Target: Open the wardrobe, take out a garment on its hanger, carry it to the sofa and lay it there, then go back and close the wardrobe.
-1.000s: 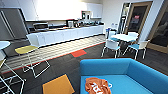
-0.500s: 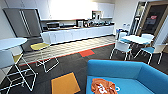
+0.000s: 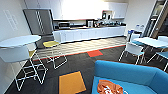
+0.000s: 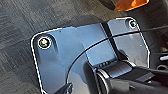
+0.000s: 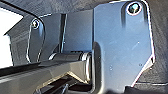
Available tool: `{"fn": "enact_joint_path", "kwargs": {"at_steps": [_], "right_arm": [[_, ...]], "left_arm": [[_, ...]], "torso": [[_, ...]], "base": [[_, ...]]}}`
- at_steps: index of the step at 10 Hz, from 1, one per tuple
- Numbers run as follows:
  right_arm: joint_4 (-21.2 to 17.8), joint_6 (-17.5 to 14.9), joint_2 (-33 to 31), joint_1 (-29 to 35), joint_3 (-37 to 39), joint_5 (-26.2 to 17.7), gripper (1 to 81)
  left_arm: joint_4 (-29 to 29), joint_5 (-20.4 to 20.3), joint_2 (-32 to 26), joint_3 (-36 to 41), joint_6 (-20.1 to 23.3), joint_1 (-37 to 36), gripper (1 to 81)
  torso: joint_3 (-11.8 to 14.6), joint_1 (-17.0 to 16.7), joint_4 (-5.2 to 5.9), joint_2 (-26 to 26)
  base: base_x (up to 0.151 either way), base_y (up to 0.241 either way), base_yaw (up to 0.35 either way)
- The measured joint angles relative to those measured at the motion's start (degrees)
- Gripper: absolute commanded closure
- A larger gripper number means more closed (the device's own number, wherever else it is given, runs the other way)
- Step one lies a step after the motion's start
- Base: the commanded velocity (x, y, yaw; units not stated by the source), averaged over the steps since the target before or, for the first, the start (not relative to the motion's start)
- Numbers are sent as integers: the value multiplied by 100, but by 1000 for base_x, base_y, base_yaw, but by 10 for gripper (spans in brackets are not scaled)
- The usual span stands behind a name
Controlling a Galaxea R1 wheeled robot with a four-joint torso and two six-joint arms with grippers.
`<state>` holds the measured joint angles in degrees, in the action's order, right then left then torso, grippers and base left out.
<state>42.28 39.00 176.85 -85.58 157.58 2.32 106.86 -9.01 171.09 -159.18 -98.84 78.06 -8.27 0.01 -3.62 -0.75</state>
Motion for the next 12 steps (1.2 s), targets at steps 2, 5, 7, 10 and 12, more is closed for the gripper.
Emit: {"fn": "enact_joint_path", "kwargs": {"at_steps": [2, 5, 7, 10, 12], "right_arm": [[-2, 0, -2, -4, 0, -6, 10], [-2, 0, -2, -9, 1, -37, 10], [-2, 0, 0, 0, 0, -39, 10], [0, -5, 0, 13, 0, -45, 10], [2, -16, 0, -11, 1, -52, 10]], "left_arm": [[11, 0, 2, 0, 0, -20, 10], [20, 4, 29, 0, 0, -5, 10], [22, 6, 60, 0, 0, -5, 10], [27, 17, 126, 0, 0, 46, 10], [27, 22, 158, -2, 0, 63, 10]], "torso": [[0, 2, 0, 2], [0, 2, 0, 0], [0, 2, 0, 0], [0, 2, 0, 0], [0, 0, 0, 0]], "base": [[0, 0, 257], [0, 0, 257], [0, 0, 256], [0, 0, 256], [0, 0, 257]]}}
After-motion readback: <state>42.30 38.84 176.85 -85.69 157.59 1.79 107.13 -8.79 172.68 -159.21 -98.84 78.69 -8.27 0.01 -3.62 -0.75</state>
